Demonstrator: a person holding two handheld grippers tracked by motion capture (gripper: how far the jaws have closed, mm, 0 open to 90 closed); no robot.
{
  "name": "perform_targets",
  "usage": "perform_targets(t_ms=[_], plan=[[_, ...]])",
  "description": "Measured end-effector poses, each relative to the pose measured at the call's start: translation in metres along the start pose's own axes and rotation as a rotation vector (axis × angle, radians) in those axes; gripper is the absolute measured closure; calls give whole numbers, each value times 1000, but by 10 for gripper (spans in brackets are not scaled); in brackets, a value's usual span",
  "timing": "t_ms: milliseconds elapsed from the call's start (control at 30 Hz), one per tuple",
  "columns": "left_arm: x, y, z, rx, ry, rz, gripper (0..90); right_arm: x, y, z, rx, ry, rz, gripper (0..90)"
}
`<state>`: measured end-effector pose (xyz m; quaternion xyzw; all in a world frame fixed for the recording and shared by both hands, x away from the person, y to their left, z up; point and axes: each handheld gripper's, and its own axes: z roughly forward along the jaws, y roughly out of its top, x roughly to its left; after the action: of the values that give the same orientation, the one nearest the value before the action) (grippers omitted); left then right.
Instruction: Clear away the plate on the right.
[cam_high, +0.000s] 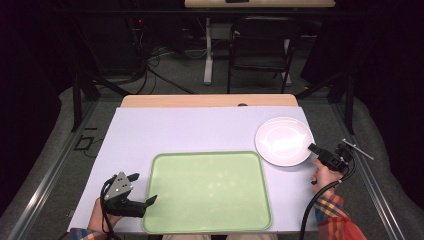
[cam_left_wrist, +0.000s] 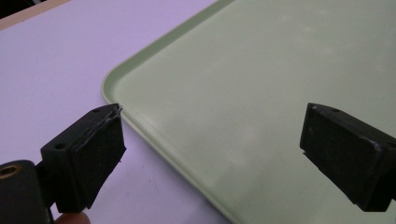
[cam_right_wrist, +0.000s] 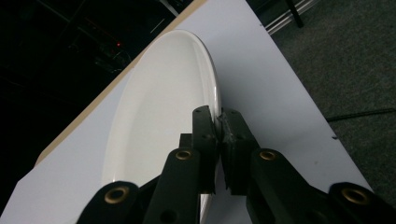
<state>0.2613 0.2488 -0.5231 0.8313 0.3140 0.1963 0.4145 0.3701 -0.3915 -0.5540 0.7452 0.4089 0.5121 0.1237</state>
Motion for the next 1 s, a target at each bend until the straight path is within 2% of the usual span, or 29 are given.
perform_targets(t_ms=[33, 200, 233, 367, 467, 567, 700, 733, 867, 900, 933, 1000], plan=[[0, 0, 0, -2, 1, 1, 63, 4, 2, -2, -11, 1, -26, 862], [0, 0, 0, -1, 0, 3, 64, 10, 4, -5, -22, -3, -60, 865], [0, 0, 0, -2, 1, 3, 65, 13, 5, -7, -25, -11, -82, 866], [0, 0, -1, -4, 2, 1, 65, 17, 7, -10, -34, -18, -111, 867], [0, 0, 0, -4, 2, 1, 66, 23, 9, -13, -38, -29, -153, 866], [0, 0, 0, -4, 2, 1, 66, 31, 10, -15, -56, -36, -216, 866], [0, 0, 0, -7, 3, 2, 66, 40, 11, -19, -66, -42, -272, 865], [0, 0, -1, -6, 3, 2, 66, 40, 11, -19, -66, -42, -272, 865], [0, 0, 0, 0, 0, 6, 74, 52, 11, -23, -84, -53, -352, 864], [0, 0, 0, 0, 0, 6, 74, 52, 11, -23, -84, -53, -352, 864], [-1, 1, 0, 0, -1, 9, 74, 58, 11, -25, -91, -57, -393, 864], [-1, 1, 0, 0, -1, 8, 74, 64, 10, -26, -101, -60, -432, 863]])
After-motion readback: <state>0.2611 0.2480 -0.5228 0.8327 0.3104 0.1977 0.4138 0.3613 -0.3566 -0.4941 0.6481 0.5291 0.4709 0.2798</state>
